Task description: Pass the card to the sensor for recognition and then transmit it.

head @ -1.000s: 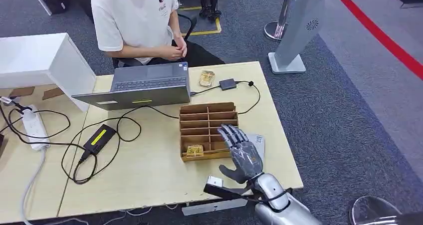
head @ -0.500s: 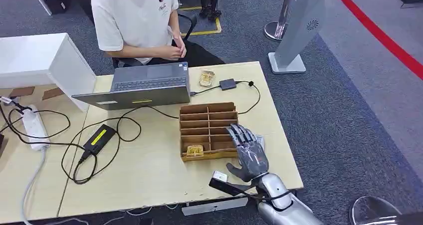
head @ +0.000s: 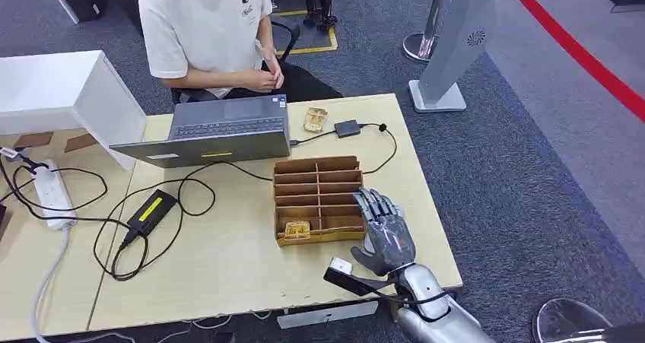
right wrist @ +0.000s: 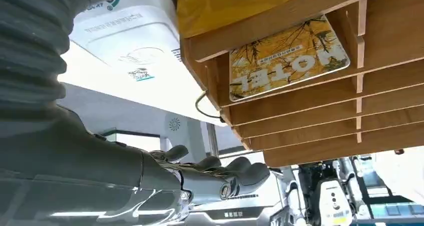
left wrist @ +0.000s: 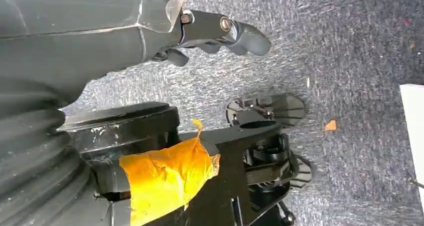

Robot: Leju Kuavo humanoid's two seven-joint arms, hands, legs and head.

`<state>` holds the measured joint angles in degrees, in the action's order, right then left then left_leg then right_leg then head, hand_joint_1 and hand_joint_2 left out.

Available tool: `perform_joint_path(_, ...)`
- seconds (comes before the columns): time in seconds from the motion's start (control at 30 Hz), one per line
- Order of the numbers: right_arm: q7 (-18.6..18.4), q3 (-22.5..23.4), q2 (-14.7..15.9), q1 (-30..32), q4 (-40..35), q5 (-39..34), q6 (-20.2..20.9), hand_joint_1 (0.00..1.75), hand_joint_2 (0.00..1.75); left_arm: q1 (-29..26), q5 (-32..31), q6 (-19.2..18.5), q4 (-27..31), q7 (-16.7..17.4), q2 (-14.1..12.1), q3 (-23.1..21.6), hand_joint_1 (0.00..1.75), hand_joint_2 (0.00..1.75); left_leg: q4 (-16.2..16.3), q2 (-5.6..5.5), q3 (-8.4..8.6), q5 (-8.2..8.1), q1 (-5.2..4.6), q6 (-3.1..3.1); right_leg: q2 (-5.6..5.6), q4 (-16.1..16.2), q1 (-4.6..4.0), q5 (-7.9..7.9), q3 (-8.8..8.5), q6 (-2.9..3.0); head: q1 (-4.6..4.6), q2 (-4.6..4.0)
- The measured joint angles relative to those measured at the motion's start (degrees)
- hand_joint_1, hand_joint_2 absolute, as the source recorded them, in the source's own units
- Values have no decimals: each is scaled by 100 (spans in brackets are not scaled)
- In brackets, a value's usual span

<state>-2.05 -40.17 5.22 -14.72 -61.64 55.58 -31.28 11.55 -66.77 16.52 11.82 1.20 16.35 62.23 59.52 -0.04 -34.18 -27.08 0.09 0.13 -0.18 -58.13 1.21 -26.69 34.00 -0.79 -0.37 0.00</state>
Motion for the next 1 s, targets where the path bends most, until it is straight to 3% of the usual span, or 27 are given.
perform_joint_path(0.27, 11, 2, -13, 53, -144, 68, 57, 0, 175, 0, 31, -70, 0, 57, 0, 0, 0, 175, 0, 0, 0, 0, 0, 0, 0, 0, 0, 0, 0, 0, 0, 0)
perform_joint_path(0.43, -245, 26, -290, 494, -476, 572, 170, 0, 175, -3, 33, -109, 0, 101, -4, 0, 0, 175, -4, -2, -1, -1, 2, 0, -1, 0, -3, -1, 2, 1, 0, 0)
perform_joint_path(1.0, -208, 31, -522, 615, -638, 562, 352, 0, 175, -3, 33, -127, 0, 109, -4, 0, 0, 175, -4, 0, 0, 0, 1, 0, -1, 0, -2, 0, 1, 1, 0, 0)
